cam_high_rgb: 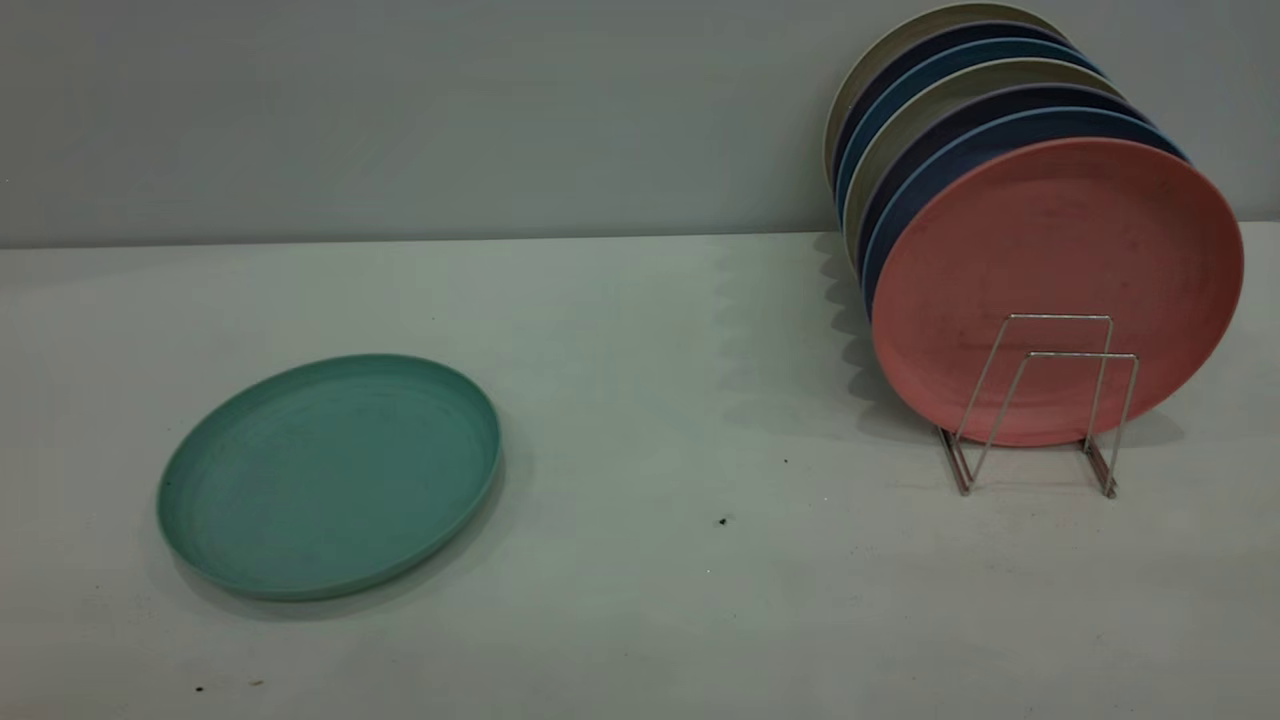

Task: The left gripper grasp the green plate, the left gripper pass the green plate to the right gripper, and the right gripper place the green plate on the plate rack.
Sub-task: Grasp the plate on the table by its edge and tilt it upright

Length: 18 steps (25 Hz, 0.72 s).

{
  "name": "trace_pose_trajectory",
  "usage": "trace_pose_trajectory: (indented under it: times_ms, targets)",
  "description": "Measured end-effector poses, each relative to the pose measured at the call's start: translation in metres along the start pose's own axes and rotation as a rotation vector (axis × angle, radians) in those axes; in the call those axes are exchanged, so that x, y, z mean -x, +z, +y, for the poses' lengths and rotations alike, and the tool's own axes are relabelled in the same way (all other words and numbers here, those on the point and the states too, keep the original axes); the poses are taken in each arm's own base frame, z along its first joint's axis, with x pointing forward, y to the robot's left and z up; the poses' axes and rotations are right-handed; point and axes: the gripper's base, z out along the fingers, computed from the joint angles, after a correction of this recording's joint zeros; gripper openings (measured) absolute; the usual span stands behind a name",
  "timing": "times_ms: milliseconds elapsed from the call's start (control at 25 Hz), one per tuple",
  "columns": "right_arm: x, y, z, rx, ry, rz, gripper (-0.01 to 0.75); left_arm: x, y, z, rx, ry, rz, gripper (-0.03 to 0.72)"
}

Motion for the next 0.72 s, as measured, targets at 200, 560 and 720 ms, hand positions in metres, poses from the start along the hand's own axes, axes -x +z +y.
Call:
trace_pose_trajectory:
  times_ms: [200,560,720]
  targets:
    - [0.02,0.004,0.002,0.026,-0.01,-0.105,0.239,0.025,0.012,-0.008,-0.11,-0.112,-0.034,0.43]
    - [0.058,0.048,0.013,0.189,-0.05,-0.047,0.339,0.071,0.093,0.0,-0.117,-0.234,0.216,0.43]
    - [0.067,0.071,0.017,0.254,-0.067,0.01,0.358,0.079,0.142,-0.001,-0.167,-0.289,0.311,0.43]
